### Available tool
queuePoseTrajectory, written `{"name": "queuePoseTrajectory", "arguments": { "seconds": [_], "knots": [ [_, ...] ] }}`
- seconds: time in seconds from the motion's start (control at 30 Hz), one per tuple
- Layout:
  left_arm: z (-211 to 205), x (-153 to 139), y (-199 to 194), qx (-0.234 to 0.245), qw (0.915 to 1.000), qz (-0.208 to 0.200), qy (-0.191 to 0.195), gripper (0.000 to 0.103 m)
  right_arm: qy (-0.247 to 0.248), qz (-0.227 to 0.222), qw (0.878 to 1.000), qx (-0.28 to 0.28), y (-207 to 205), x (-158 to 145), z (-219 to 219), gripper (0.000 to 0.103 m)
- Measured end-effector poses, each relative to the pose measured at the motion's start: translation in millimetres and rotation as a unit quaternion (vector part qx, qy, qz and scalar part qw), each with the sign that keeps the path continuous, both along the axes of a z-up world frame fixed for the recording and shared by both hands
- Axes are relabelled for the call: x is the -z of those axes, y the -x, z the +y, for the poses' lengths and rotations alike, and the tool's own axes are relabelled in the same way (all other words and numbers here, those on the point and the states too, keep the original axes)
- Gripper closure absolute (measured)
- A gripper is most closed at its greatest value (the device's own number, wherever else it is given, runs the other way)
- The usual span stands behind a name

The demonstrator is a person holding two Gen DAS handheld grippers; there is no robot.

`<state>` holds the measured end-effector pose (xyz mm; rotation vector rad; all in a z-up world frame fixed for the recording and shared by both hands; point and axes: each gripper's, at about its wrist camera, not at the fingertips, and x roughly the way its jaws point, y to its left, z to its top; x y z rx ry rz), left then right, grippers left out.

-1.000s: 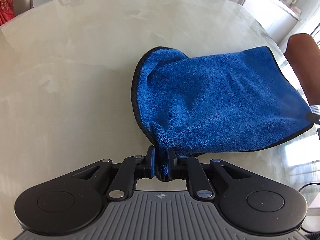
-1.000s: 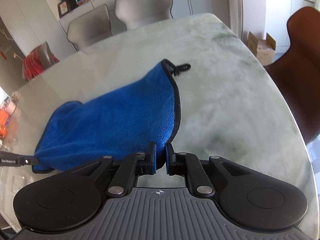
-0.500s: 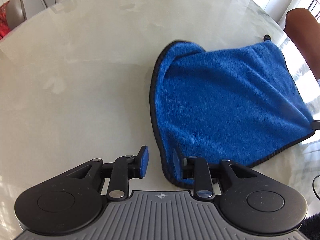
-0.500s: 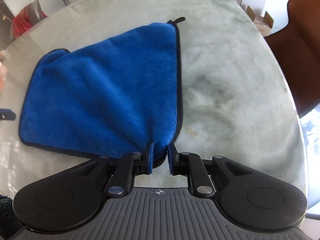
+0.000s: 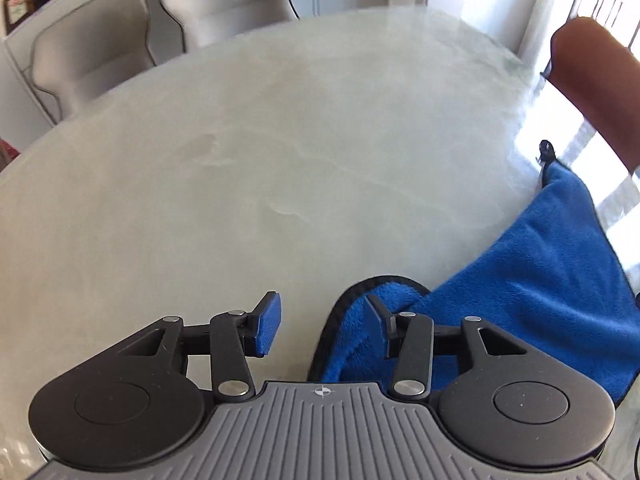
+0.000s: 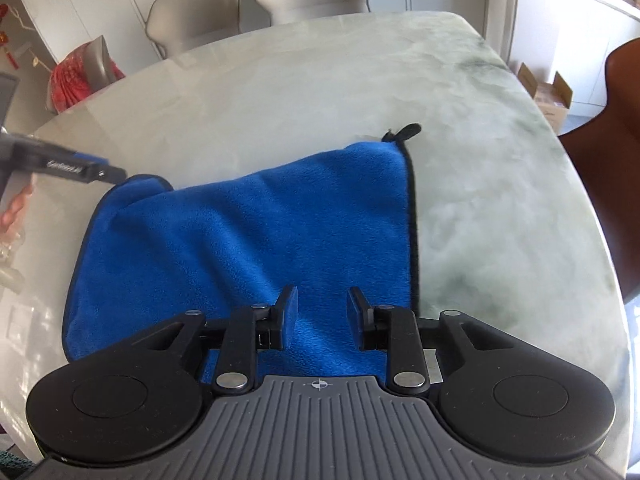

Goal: Fold towel
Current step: 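Stretch the towel between both grippers and lay it flat on the table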

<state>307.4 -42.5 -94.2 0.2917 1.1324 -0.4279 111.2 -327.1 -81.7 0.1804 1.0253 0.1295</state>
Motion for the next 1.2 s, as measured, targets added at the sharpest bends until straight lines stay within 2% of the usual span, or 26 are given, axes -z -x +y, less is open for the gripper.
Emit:
{"name": "queuePoseTrajectory", "arguments": {
  "seconds": [0.1,0.27,0.33,0.43,0.5,0.53,0.57,0.6,0.67,0.8,0.9,1.0,1.1,1.2],
  "knots": [
    [1,11,-14,0.008,0.9991,0.042,0.009,0.055,-0.006,0.005,1.0,0.004,-3,3,2,0.075],
    [2,19,-26,0.033,0.9923,0.1,0.065,0.054,-0.013,0.013,1.0,0.015,-7,9,0,0.075],
    [2,20,-28,0.04,0.9903,0.112,0.072,0.054,-0.015,0.016,1.0,0.017,-8,11,1,0.075],
    [4,19,-29,0.047,0.9914,0.104,0.065,0.058,-0.016,0.017,1.0,0.015,-8,12,2,0.075],
    [6,18,-28,0.052,0.9913,0.1,0.068,0.072,-0.016,0.017,1.0,0.014,-8,12,4,0.075],
    [7,17,-27,0.055,0.9911,0.099,0.07,0.088,-0.017,0.016,1.0,0.013,-8,12,4,0.075],
    [8,15,-25,0.057,0.9911,0.097,0.071,0.097,-0.018,0.016,1.0,0.013,-7,12,5,0.075],
    [9,12,-21,0.059,0.9915,0.093,0.07,0.1,-0.018,0.016,1.0,0.012,-7,12,5,0.075],
    [10,6,-17,0.061,0.9932,0.075,0.065,0.1,-0.018,0.017,1.0,0.012,-6,12,6,0.075],
    [23,-6,-17,0.015,0.9956,0.047,0.079,0.101,-0.019,0.018,1.0,0.007,-6,12,9,0.075],
    [60,-21,-14,-0.05,0.9907,0.025,0.125,0.101,-0.019,0.018,1.0,0.003,-6,12,11,0.075],
    [90,-33,-6,-0.087,0.9876,-0.009,0.131,0.101,-0.019,0.019,1.0,-0.001,-7,13,13,0.075],
    [114,-36,-1,-0.122,0.9814,-0.01,0.148,0.101,-0.018,0.02,1.0,-0.004,-10,14,15,0.075],
    [121,-30,3,-0.13,0.981,-0.01,0.144,0.1,-0.019,0.016,1.0,-0.009,-14,15,16,0.075]
  ]
}}
